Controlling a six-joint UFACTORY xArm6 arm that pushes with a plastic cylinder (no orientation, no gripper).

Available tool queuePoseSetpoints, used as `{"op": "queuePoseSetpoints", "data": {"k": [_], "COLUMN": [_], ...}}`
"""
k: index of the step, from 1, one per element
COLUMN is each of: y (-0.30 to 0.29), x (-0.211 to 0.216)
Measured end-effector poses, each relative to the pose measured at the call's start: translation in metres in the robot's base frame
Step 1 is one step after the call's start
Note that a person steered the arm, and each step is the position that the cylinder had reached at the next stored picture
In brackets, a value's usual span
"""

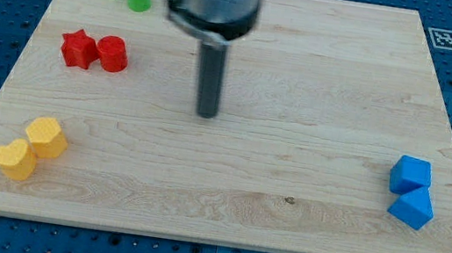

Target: Push red star along with red circle towards center

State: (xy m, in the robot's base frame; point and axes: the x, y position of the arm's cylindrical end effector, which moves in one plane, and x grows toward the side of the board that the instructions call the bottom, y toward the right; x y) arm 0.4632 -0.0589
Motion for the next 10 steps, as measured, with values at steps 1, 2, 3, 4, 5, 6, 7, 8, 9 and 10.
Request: {"op": "queuePoseSetpoints", "data": {"k": [1, 2, 3, 4, 5, 6, 7, 8, 9, 10], "y": [-0.085, -0.157, -0.198, -0.206, -0.204, -0.169, -0.122, -0.074, -0.022, 0.027], "x": [0.0, -0.007, -0.061, -0.075, -0.081, -0.082, -0.08, -0.08, -0.073, -0.041]}}
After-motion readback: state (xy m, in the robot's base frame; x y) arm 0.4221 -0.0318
